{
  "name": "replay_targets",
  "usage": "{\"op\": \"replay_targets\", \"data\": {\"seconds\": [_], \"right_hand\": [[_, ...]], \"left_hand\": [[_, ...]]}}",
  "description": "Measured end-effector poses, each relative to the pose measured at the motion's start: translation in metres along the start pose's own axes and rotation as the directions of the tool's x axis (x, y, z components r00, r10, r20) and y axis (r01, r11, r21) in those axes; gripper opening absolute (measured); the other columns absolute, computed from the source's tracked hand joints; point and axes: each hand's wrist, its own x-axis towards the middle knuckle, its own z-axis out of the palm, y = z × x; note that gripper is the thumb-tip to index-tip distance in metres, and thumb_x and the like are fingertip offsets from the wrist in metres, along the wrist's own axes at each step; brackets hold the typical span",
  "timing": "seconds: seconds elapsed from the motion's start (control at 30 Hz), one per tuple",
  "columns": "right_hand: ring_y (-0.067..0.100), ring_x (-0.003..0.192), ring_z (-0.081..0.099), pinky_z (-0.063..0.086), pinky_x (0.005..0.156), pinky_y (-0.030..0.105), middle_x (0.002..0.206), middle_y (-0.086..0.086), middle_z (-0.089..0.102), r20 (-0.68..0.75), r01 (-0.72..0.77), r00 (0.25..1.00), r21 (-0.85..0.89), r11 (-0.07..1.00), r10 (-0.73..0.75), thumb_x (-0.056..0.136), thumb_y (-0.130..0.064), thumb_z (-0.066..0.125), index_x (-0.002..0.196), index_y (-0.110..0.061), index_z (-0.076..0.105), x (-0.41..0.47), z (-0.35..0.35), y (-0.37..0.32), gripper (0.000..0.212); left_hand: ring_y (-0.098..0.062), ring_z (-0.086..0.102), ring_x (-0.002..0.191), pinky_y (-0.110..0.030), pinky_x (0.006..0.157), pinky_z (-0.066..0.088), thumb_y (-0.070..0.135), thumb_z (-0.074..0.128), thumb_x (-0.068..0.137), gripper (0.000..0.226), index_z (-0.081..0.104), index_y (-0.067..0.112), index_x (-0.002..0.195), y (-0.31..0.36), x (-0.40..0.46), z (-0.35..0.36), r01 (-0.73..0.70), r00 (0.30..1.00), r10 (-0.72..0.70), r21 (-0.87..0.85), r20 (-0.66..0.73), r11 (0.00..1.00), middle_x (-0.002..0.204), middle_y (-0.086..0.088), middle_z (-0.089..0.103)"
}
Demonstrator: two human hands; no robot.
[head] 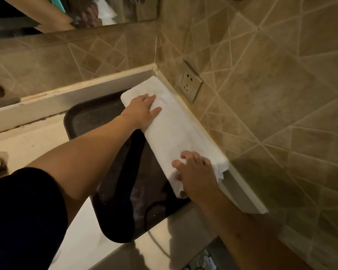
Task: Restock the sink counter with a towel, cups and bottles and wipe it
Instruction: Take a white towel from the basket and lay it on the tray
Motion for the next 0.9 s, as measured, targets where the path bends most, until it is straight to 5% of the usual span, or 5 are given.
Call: {"op": "replay_targets", "data": {"seconds": [0.2, 0.43, 0.53, 0.63, 0.9], "right_hand": [[0.024, 0.130, 0.045, 0.035, 0.109, 0.039, 0.146, 0.004, 0.048, 0.000, 0.008, 1.000, 0.016, 1.000, -0.008, 0.086, -0.040, 0.072, 0.134, -0.030, 0.057, -0.011, -0.015, -0.003, 0.051], [0.024, 0.124, 0.045, 0.039, 0.106, 0.040, 0.138, 0.004, 0.048, 0.124, -0.086, 0.990, 0.160, 0.983, 0.066, 0.102, -0.032, 0.049, 0.138, -0.026, 0.050, -0.033, -0.047, -0.005, 0.036], [0.024, 0.108, 0.056, 0.049, 0.092, 0.040, 0.123, 0.005, 0.058, 0.119, -0.155, 0.984, 0.232, 0.960, 0.130, 0.102, -0.034, 0.045, 0.128, -0.024, 0.056, -0.060, -0.057, -0.001, 0.030], [0.020, 0.083, 0.057, 0.043, 0.069, 0.032, 0.104, 0.001, 0.067, 0.084, -0.227, 0.974, 0.302, 0.926, 0.211, 0.099, -0.038, 0.049, 0.107, -0.024, 0.061, -0.095, -0.066, 0.004, 0.020], [0.020, 0.082, 0.059, 0.047, 0.069, 0.033, 0.089, -0.001, 0.062, 0.021, -0.402, 0.895, 0.467, 0.787, 0.445, 0.094, -0.038, 0.058, 0.086, -0.026, 0.058, -0.286, -0.079, 0.030, 0.015]], "left_hand": [[-0.032, 0.030, 0.144, -0.047, 0.119, 0.025, 0.049, 0.050, 0.098, 0.068, 0.028, 0.017, 0.154, 0.001, -0.017, -0.010, -0.038, 0.999, 0.038, 0.005, 0.001, 0.999, 0.159, -0.011, 0.030], [-0.021, 0.061, 0.103, -0.038, 0.091, 0.051, 0.047, 0.059, 0.092, 0.035, 0.064, 0.024, 0.118, 0.016, -0.095, -0.015, -0.144, 0.988, 0.134, 0.120, 0.081, 0.982, 0.121, -0.001, 0.064], [-0.013, 0.062, 0.084, -0.033, 0.079, 0.053, 0.048, 0.059, 0.091, 0.030, 0.067, 0.025, 0.107, 0.035, -0.138, -0.015, -0.220, 0.973, 0.205, 0.159, 0.107, 0.962, 0.104, 0.004, 0.072], [-0.011, 0.065, 0.083, -0.034, 0.079, 0.056, 0.051, 0.058, 0.092, 0.028, 0.067, 0.027, 0.104, 0.061, -0.182, -0.014, -0.277, 0.957, 0.253, 0.183, 0.144, 0.943, 0.096, 0.008, 0.071], [-0.009, 0.062, 0.079, -0.027, 0.070, 0.047, 0.049, 0.056, 0.094, 0.018, 0.065, 0.033, 0.093, 0.185, -0.320, 0.028, -0.582, 0.805, 0.522, 0.205, 0.282, 0.787, 0.092, 0.010, 0.070]]}}
